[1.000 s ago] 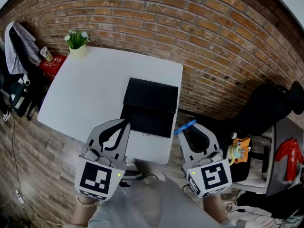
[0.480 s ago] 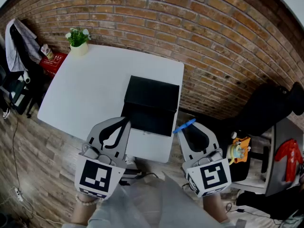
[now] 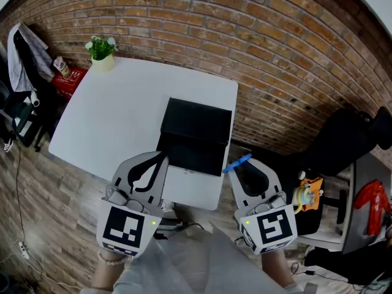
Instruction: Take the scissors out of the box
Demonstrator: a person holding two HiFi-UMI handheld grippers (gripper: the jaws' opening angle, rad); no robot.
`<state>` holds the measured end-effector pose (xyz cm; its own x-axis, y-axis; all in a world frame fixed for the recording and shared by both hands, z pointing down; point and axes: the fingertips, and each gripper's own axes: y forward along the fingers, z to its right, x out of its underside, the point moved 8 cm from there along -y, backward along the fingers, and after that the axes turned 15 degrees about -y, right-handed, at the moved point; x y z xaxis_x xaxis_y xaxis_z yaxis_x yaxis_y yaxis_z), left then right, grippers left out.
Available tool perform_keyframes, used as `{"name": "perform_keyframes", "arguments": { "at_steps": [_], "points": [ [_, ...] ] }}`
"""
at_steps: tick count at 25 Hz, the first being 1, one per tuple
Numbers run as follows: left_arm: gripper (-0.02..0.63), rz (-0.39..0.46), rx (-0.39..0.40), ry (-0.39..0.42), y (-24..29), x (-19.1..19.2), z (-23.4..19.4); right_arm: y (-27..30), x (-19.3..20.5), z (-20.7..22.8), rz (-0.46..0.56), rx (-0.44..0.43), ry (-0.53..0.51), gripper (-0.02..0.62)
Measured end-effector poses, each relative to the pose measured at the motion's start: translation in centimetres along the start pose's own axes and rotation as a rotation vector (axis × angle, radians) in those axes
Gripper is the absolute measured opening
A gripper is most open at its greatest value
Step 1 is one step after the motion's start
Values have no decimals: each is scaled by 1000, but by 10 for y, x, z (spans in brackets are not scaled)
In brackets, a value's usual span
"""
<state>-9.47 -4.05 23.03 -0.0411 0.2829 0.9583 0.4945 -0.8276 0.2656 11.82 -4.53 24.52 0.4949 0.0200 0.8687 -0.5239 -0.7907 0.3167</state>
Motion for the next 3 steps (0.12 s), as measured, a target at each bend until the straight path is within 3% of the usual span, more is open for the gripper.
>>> {"name": "perform_keyframes", "arguments": {
  "at_steps": [3],
  "points": [
    [18,1,-2,-2,-1,0,-1,1,-1,-1,-3,-1,-2,100]
  ]
}}
